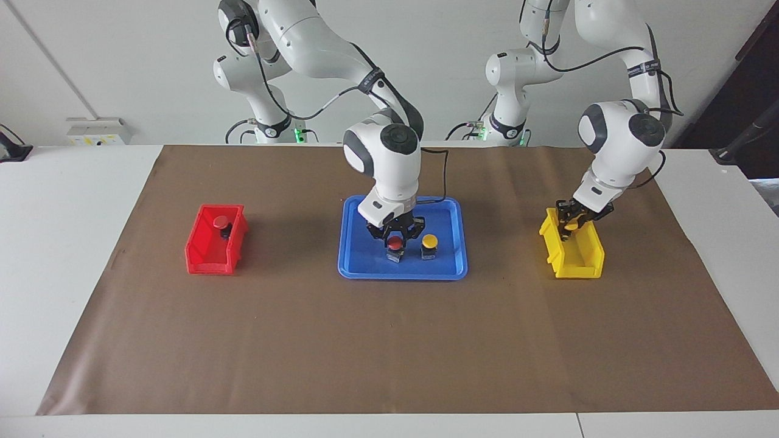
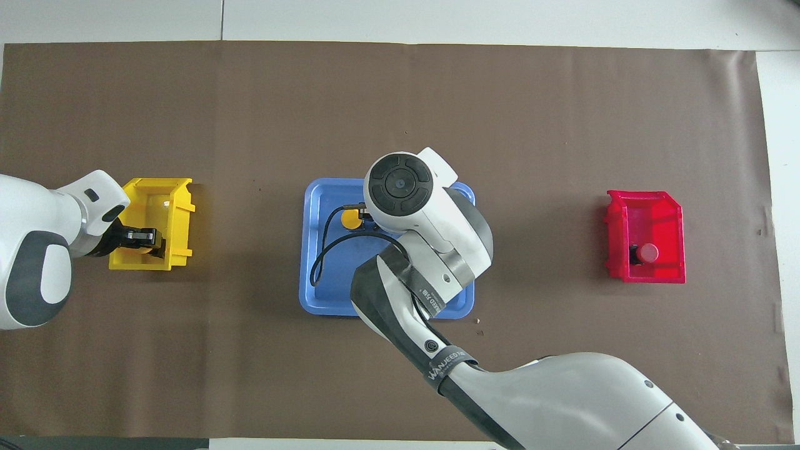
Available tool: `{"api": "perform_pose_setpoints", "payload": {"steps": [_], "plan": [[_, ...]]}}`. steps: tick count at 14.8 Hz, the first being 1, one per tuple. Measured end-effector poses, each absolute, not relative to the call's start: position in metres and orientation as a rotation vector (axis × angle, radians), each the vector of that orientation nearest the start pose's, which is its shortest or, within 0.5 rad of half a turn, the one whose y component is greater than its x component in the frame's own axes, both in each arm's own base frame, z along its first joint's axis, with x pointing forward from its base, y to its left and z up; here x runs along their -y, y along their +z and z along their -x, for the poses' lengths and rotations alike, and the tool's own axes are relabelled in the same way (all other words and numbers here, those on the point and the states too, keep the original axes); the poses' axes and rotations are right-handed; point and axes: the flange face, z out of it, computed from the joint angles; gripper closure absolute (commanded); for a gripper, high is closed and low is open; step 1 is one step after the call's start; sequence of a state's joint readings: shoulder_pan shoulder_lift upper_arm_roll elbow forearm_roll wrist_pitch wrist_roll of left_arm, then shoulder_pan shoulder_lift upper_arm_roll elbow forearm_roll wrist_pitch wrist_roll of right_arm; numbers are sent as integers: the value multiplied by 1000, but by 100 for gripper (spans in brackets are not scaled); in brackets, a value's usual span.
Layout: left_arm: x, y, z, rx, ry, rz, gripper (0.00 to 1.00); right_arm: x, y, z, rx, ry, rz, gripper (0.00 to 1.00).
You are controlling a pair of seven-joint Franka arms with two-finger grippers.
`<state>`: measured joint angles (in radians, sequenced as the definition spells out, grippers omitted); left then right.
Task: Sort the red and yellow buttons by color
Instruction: 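Grasp the second red button with the right gripper, then carry the red button to the red bin and release it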
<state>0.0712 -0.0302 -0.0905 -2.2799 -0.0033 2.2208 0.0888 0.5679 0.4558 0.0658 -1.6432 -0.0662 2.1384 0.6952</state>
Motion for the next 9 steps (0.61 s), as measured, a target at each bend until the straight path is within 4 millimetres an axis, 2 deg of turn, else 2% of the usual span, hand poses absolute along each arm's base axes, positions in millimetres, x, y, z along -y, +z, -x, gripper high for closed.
{"api": "perform_pose_setpoints", "payload": {"steps": [2, 3, 4, 5, 6, 8, 9], "plan": [[10, 371, -512, -166, 33, 3138, 34, -393, 368, -554, -48, -63, 3151, 85], [10, 378, -515, -166, 38, 3138, 23, -387, 385, -557, -19, -51, 3165, 85], [10, 390, -520, -166, 47, 3138, 5, -371, 408, -561, 19, -36, 3179, 85], [11, 407, -525, -166, 57, 3138, 0, -343, 435, -565, 51, -6, 3197, 85], [11, 430, -531, -168, 65, 3138, 0, -300, 464, -570, 89, 32, 3212, 86], [16, 492, -539, -180, 78, 3135, 0, -196, 507, -572, 185, 63, 3211, 86], [19, 529, -540, -189, 78, 3133, 0, -143, 515, -568, 232, 71, 3204, 86]]}}
